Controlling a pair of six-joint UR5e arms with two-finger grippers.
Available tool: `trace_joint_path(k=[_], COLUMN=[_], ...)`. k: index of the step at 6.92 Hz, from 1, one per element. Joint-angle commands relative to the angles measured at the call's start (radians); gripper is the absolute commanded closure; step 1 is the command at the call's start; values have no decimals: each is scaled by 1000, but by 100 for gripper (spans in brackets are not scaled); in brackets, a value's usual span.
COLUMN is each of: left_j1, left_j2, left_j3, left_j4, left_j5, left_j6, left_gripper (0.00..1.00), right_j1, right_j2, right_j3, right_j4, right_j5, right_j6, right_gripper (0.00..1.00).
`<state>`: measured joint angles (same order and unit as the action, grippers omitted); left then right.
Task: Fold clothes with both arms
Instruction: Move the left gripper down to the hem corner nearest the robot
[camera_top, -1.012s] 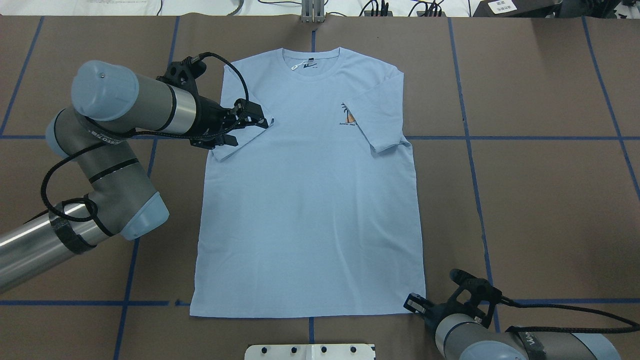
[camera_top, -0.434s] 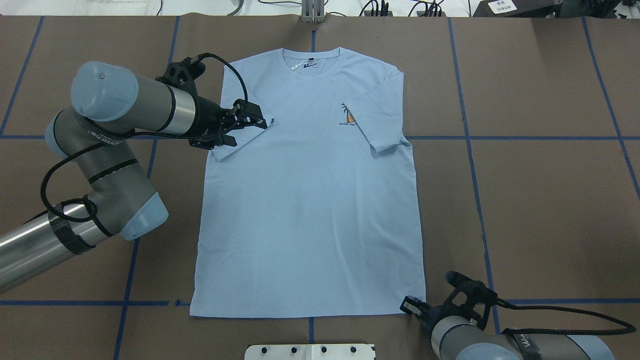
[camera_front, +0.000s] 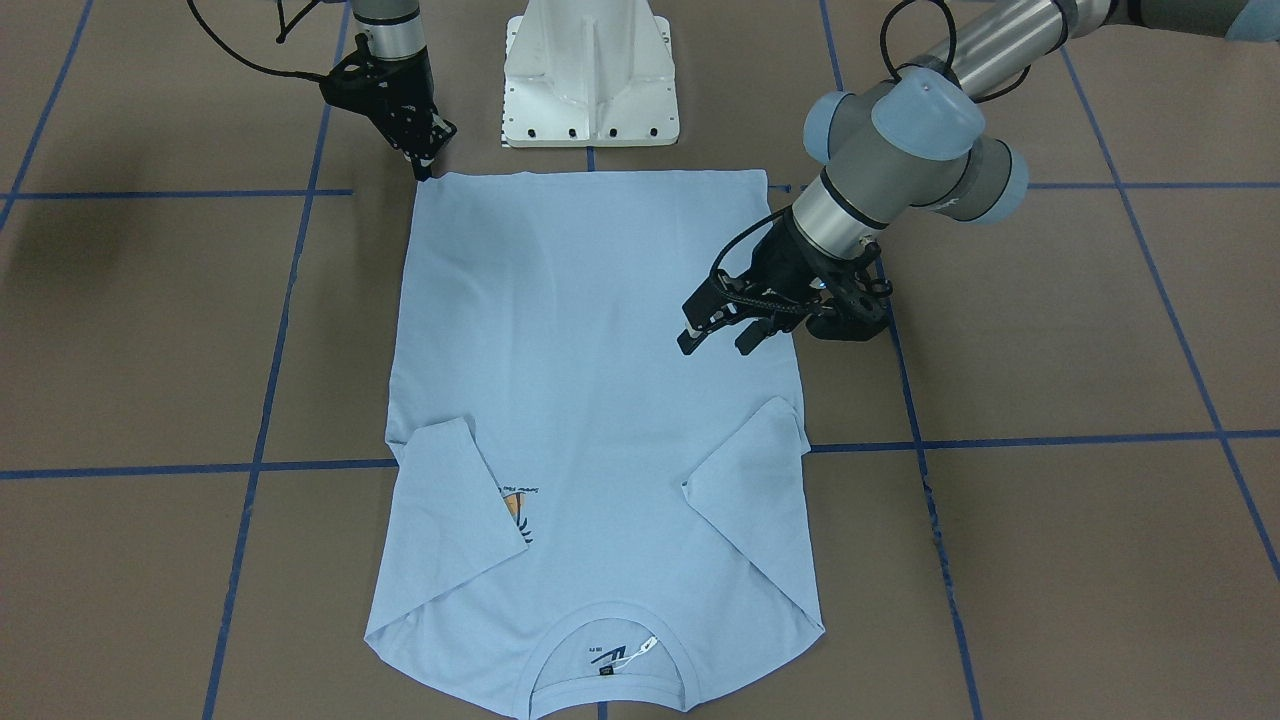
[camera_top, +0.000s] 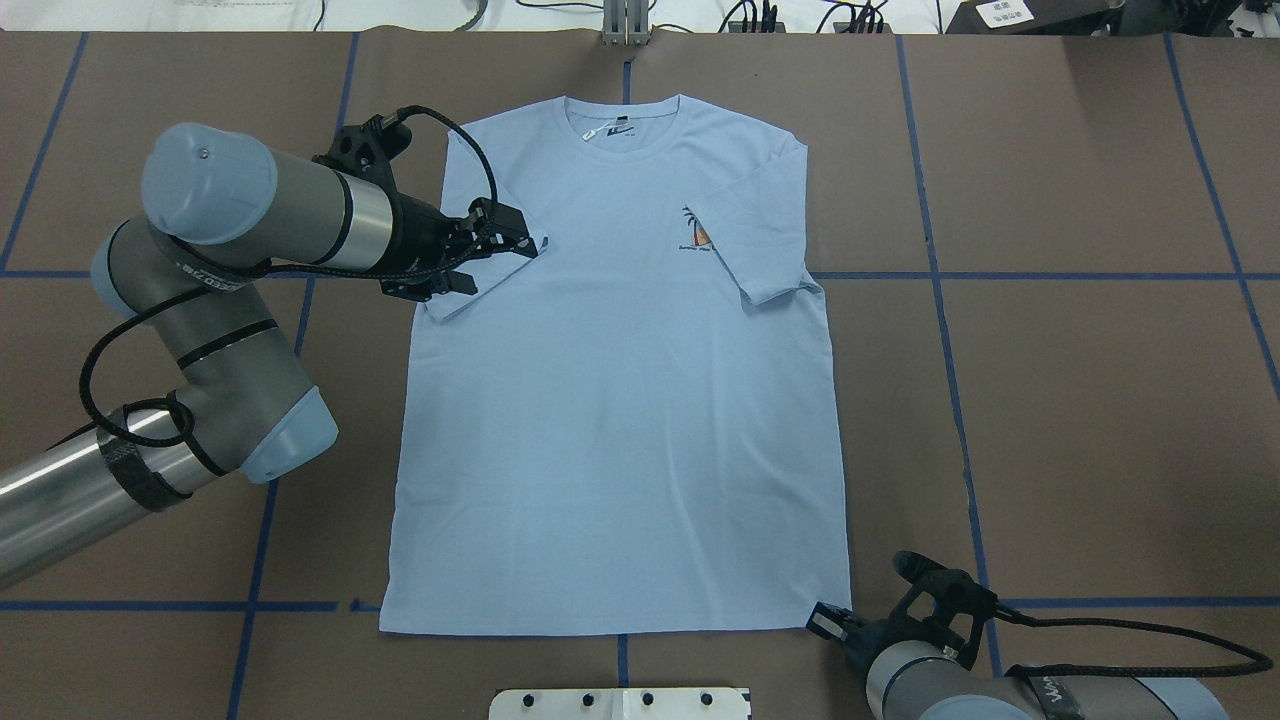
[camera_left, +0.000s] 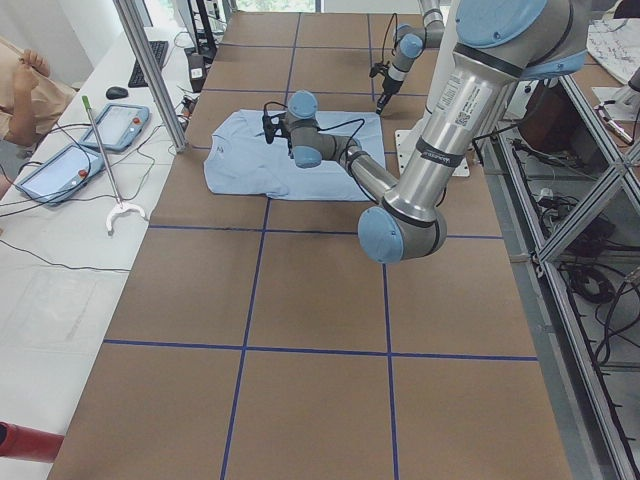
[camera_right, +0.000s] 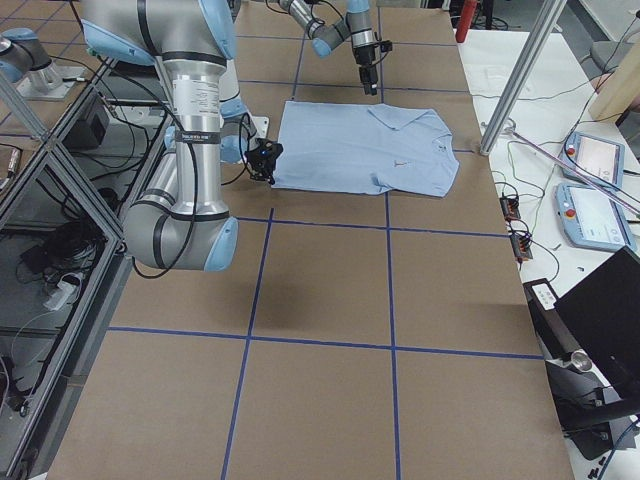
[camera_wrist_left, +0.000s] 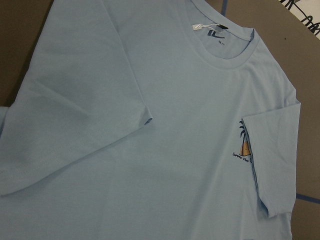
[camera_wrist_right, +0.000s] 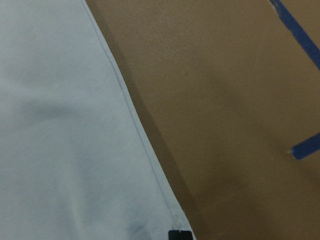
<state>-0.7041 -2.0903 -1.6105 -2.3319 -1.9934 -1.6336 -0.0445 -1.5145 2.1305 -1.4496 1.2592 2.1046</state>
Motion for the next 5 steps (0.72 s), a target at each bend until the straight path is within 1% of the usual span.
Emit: trace_joint_path(k=[1,2,3,4,5], left_j1=[78,142,249,320,395], left_j2=[80,183,209,235,315], left_j3=[-143,-240,-305,-406,-475], left_j4=[15,58,162,321,375], left_j5=[43,104,223,282,365], left_j6=[-61,-78,-98,-98,-116], left_gripper=[9,10,11,12,12], right_j1=[-3,11,30,41,54], right_j2=[-1,-1,2,-3,-3], right_j3=[26,46,58,71,72], right_j4=[0,0,0,0,0], right_j5=[3,6,12,22,26], right_j6=[0,-3,-6,-9,-11], right_gripper=[100,100,100,100,100])
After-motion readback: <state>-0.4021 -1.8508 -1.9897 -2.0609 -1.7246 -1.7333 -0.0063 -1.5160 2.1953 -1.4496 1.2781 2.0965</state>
